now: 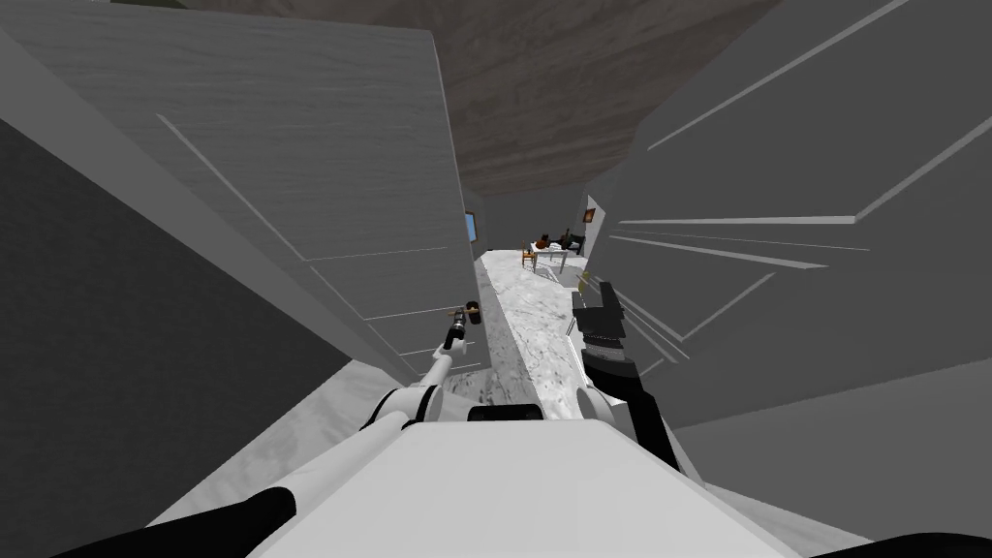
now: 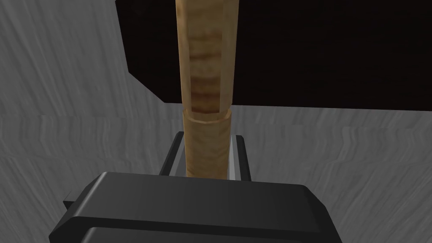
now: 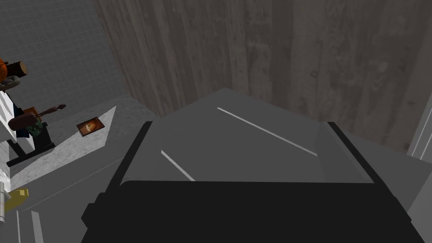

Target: Push the door open

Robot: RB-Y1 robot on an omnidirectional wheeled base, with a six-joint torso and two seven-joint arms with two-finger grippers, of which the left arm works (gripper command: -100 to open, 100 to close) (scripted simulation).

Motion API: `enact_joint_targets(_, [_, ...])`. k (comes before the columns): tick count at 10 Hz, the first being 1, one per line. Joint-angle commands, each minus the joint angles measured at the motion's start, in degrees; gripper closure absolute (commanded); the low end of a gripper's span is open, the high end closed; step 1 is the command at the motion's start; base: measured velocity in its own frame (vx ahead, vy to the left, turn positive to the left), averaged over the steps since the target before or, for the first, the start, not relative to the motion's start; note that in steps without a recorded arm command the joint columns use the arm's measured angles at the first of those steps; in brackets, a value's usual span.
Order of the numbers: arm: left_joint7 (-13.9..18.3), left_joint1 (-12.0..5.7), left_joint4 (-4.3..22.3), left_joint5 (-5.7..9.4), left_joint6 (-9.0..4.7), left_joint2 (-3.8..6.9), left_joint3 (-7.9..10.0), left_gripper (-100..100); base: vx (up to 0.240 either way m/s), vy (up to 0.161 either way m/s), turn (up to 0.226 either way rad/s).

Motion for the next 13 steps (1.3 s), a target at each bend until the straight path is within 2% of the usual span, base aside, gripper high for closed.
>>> enact_joint_targets(1, [-0.1,1.01,-1.9,0.19,0.7,0.73,0.71,100,0.112,-0.078,0.026])
enact_joint_targets(2, [-0.5,1.12,-2.0,0.56,0.7,0.99,1.82,100,0.125,-0.104,0.073])
enact_joint_targets(3, [-0.5,1.12,-2.0,0.56,0.7,0.99,1.82,100,0.108,-0.104,0.053])
enact_joint_targets(4, [-0.9,1.22,-2.0,0.91,0.7,1.19,2.87,100,0.127,-0.141,0.076])
enact_joint_targets(8, [-1.6,1.43,-2.1,1.59,0.71,1.44,4.89,100,0.169,-0.113,0.077])
enact_joint_targets(11, [-2.1,1.55,-2.1,2.0,0.71,1.5,6.1,100,0.168,-0.106,0.07])
enact_joint_targets(12, [-1.9,1.78,-2.0,1.95,0.81,1.61,5.96,100,0.082,-0.034,0.043])
enact_joint_targets(13, [-2.1,1.86,-2.0,2.25,0.71,2.12,6.76,100,0.104,-0.041,0.045])
